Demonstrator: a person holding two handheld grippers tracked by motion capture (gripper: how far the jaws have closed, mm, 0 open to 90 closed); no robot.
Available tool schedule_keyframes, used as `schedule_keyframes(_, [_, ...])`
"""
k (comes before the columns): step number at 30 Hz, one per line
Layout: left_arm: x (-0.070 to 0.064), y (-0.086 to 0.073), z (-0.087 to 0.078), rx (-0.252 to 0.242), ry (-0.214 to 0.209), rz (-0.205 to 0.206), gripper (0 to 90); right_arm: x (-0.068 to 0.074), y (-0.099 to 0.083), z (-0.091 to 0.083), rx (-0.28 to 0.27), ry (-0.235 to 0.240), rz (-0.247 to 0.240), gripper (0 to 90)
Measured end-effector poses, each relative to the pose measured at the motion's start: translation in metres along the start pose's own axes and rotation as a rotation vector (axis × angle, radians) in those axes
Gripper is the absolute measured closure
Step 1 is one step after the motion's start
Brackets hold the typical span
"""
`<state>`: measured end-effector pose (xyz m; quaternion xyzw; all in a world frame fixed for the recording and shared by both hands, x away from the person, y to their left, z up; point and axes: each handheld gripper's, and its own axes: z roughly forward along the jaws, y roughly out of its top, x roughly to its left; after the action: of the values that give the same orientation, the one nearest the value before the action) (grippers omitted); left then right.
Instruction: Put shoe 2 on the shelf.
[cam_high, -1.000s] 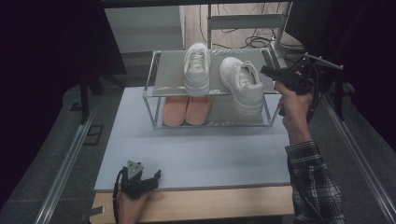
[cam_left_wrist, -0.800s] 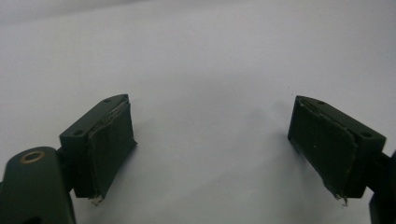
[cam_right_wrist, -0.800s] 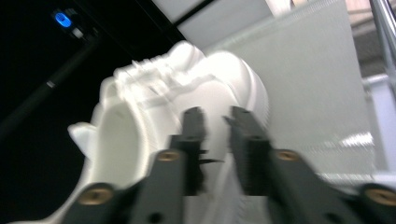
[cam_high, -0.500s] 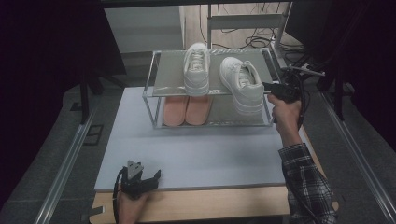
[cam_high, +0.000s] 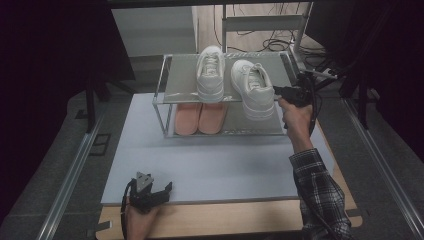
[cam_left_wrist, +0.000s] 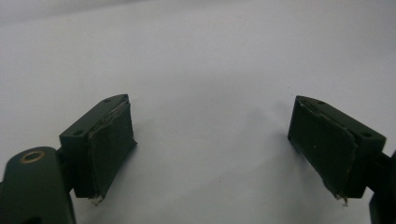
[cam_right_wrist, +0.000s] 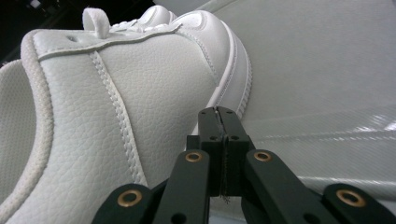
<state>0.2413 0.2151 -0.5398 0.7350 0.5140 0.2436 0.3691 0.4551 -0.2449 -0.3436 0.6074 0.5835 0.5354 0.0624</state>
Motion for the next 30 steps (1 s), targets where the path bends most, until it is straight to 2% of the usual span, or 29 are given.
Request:
schedule_keyframes(4, [0.000, 0.000, 0.000, 0.000, 0.001, 0.000, 14.0, 0.004, -0.001, 0.005, 0.003, 0.006, -0.011, 89.4])
schedule_keyframes(6, [0.000, 0.000, 0.000, -0.001, 0.001, 0.000, 14.0, 0.007, -0.002, 0.005, 0.003, -0.006, -0.039, 89.1])
schedule_keyframes(10, [0.000, 0.000, 0.000, -0.001, 0.001, 0.000, 14.0, 0.005, -0.003, -0.001, -0.005, 0.026, -0.031, 89.0])
schedule_keyframes(15, [0.000, 0.000, 0.000, -0.003, 0.002, -0.001, 14.0, 0.009, -0.009, -0.023, -0.010, 0.070, -0.066, 89.1])
schedule_keyframes(16, [0.000, 0.000, 0.000, -0.003, 0.002, -0.001, 14.0, 0.009, -0.009, -0.023, -0.010, 0.070, -0.066, 89.1])
schedule_keyframes(20, [0.000, 0.000, 0.000, -0.004, 0.002, 0.002, 14.0, 0.013, -0.019, -0.044, -0.003, 0.108, -0.116, 89.1])
schedule_keyframes(22, [0.000, 0.000, 0.000, -0.004, 0.003, 0.001, 14.0, 0.014, -0.022, -0.049, 0.000, 0.122, -0.116, 89.1])
schedule_keyframes(23, [0.000, 0.000, 0.000, -0.004, 0.003, 0.001, 14.0, 0.014, -0.028, -0.057, 0.003, 0.146, -0.126, 89.1])
schedule_keyframes(24, [0.000, 0.000, 0.000, -0.004, 0.003, 0.001, 14.0, 0.014, -0.031, -0.061, 0.008, 0.167, -0.122, 89.1])
schedule_keyframes(25, [0.000, 0.000, 0.000, -0.004, 0.003, 0.001, 14.0, 0.014, -0.031, -0.061, 0.008, 0.167, -0.122, 89.1])
schedule_keyframes(26, [0.000, 0.000, 0.000, -0.003, 0.003, 0.001, 14.0, 0.015, -0.038, -0.067, 0.021, 0.193, -0.122, 89.2])
schedule_keyframes(30, [0.000, 0.000, 0.000, -0.002, 0.002, 0.002, 14.0, 0.018, -0.048, -0.074, 0.037, 0.219, -0.137, 89.2])
